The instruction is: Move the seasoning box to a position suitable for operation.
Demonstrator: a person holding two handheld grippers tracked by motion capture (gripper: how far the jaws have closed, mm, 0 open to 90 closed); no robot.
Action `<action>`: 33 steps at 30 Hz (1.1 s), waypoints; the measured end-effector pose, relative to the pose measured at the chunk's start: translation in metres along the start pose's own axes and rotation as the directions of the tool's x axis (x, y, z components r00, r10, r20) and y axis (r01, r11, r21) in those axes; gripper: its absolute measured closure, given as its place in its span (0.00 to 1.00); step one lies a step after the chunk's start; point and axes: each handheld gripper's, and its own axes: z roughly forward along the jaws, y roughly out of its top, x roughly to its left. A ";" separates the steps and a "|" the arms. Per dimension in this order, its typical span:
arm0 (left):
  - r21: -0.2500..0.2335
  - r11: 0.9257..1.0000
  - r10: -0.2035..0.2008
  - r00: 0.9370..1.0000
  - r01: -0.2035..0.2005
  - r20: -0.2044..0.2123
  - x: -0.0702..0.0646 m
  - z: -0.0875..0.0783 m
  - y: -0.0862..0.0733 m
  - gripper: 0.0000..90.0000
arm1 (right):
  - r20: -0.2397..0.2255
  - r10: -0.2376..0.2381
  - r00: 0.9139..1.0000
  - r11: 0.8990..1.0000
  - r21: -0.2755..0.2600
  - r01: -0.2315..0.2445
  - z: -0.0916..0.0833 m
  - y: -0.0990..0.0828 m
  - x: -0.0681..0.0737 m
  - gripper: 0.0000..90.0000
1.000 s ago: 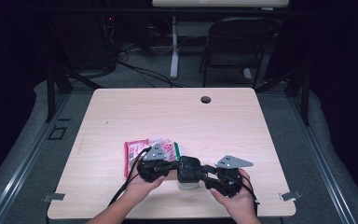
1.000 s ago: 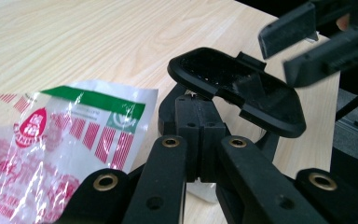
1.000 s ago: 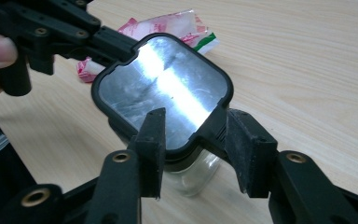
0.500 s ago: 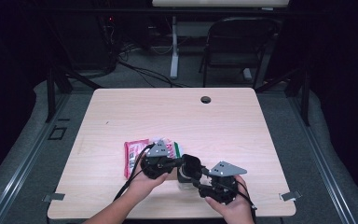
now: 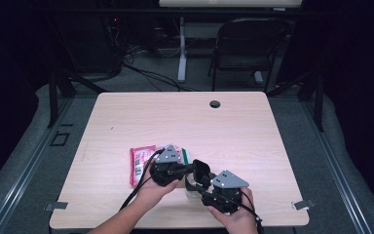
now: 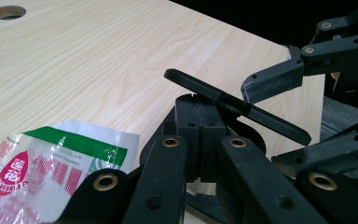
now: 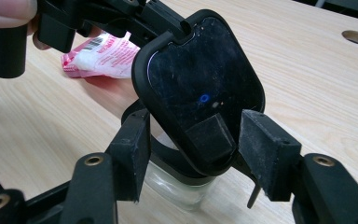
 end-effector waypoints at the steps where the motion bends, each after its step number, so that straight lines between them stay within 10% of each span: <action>1: 0.005 1.000 0.005 1.000 -0.005 -0.007 0.001 0.000 -0.001 1.00 | 0.006 0.001 1.000 1.000 -0.008 -0.001 -0.001 0.000 0.000 0.53; 33: 0.044 0.999 -0.019 0.994 0.024 -0.105 0.010 0.009 -0.014 0.84 | -0.012 0.026 1.000 0.999 -0.020 -0.026 -0.005 -0.001 -0.003 0.59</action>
